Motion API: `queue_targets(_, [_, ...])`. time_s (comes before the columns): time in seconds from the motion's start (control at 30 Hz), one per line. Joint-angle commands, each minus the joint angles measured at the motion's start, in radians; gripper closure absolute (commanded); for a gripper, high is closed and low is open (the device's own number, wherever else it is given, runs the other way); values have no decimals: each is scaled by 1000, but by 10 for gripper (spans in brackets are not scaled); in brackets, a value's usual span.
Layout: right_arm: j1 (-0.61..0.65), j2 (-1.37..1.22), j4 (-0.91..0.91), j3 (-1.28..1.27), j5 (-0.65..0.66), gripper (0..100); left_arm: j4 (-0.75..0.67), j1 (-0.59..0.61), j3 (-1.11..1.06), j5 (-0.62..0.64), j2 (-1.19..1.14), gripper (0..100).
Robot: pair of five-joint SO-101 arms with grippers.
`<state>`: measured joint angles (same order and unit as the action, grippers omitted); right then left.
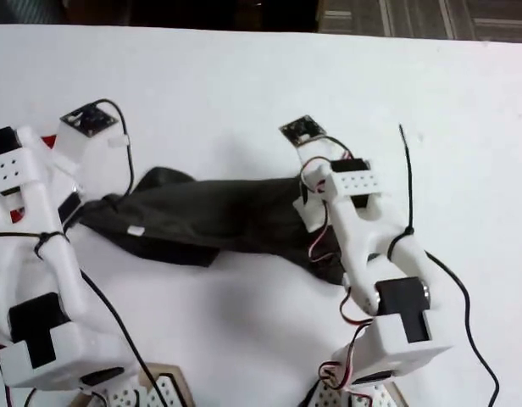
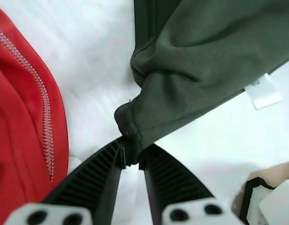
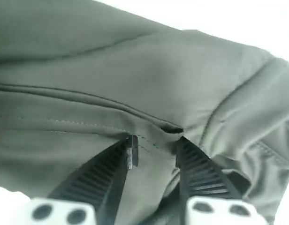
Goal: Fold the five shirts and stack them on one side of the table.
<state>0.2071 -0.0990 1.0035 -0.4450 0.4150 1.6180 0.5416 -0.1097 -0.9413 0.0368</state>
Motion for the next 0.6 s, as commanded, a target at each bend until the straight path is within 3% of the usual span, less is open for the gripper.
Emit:
queue_targets(0.0, [8, 4, 12, 40, -8, 858, -11, -5, 4, -3, 5, 974])
queue_targets(0.47, [-44, -124, -41, 46, -6, 859, -11, -3, 4, -3, 5, 974])
queue_targets(0.57, [-44, -120, -44, 48, -6, 916, -11, -3, 4, -3, 5, 974])
